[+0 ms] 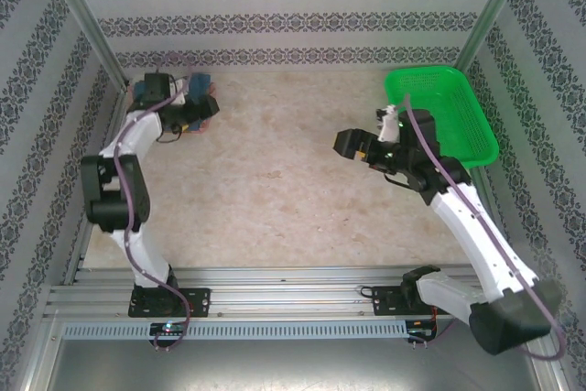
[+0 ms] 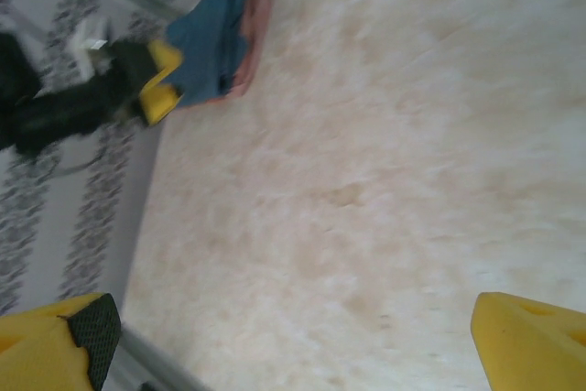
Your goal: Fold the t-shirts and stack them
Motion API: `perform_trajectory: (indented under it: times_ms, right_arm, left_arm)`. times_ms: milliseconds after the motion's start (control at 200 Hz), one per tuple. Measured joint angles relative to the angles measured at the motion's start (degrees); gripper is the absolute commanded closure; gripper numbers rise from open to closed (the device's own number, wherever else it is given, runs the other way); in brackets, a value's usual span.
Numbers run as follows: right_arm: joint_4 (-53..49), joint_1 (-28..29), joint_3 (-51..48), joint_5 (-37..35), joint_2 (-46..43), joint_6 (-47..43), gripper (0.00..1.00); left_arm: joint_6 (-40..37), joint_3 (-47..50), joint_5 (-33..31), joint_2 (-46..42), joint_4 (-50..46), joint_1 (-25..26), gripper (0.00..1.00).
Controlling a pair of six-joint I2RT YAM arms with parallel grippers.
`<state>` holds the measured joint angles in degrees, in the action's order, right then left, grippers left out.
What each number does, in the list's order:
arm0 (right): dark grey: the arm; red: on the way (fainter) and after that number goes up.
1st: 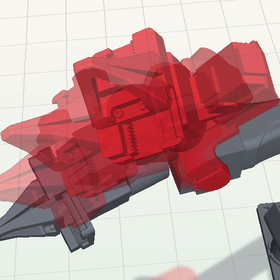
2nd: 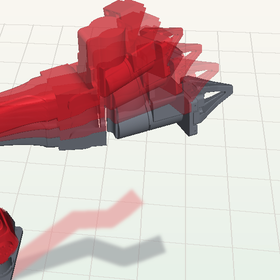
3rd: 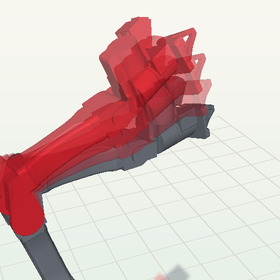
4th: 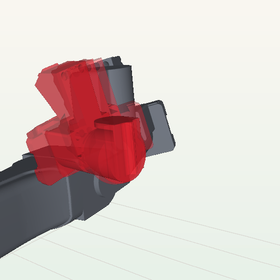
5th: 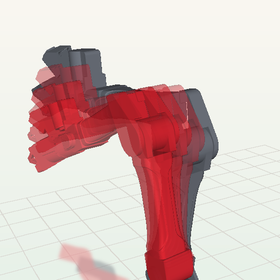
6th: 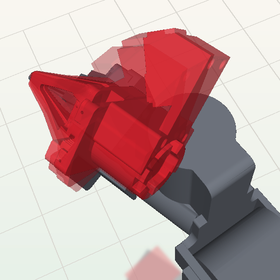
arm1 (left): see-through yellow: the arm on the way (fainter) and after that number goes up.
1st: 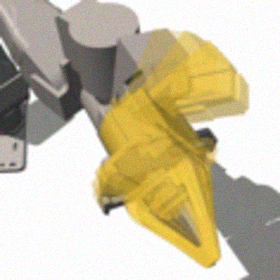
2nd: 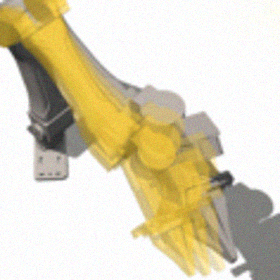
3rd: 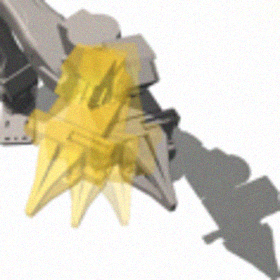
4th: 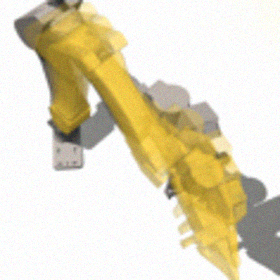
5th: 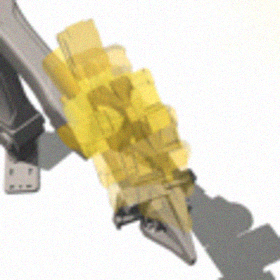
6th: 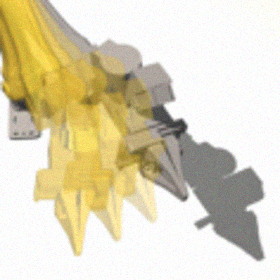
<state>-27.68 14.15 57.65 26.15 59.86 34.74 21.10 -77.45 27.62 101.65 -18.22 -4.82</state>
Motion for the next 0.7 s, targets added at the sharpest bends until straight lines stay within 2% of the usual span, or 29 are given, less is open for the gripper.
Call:
perform_trajectory:
  times_ms: [130,235,375,435,505,595,699]
  right_arm:
    - [-1.14,-5.66,-6.62,-7.02,-7.41,-5.51,0.02]
    - [1.18,-8.37,-16.0,-16.68,-15.21,-10.54,0.02]
    - [13.44,-10.16,-33.68,-28.09,-26.32,-18.67,0.02]
    - [20.2,-11.39,-40.83,-31.43,-28.02,-21.4,0.02]
    - [26.45,-13.57,-45.83,-33.51,-25.14,-22.91,0.02]
    - [34.51,-16.22,-46.88,-34.38,-15.17,-22.95,0.02]
    - [46.01,-15.78,-46.6,-34.23,-2.71,-23.23,0.02]
  left_arm:
    - [0.61,16.74,-4.2,-17.49,9.14,2.89,0.0]
    - [0.2,28.2,-9.11,-29.9,14.62,3.65,0.0]
    - [-2.47,42.42,-17.62,-41.44,19.76,3.69,0.0]
    - [-3.98,46.6,-20.79,-42.97,21.35,3.69,0.0]
    - [-6.23,51.78,-23.12,-42.75,26.88,3.69,0.0]
    - [-8.79,57.99,-25.0,-38.93,37.03,3.69,0.0]
    - [-9.9,59.17,-27.06,-28.22,45.88,3.69,0.0]
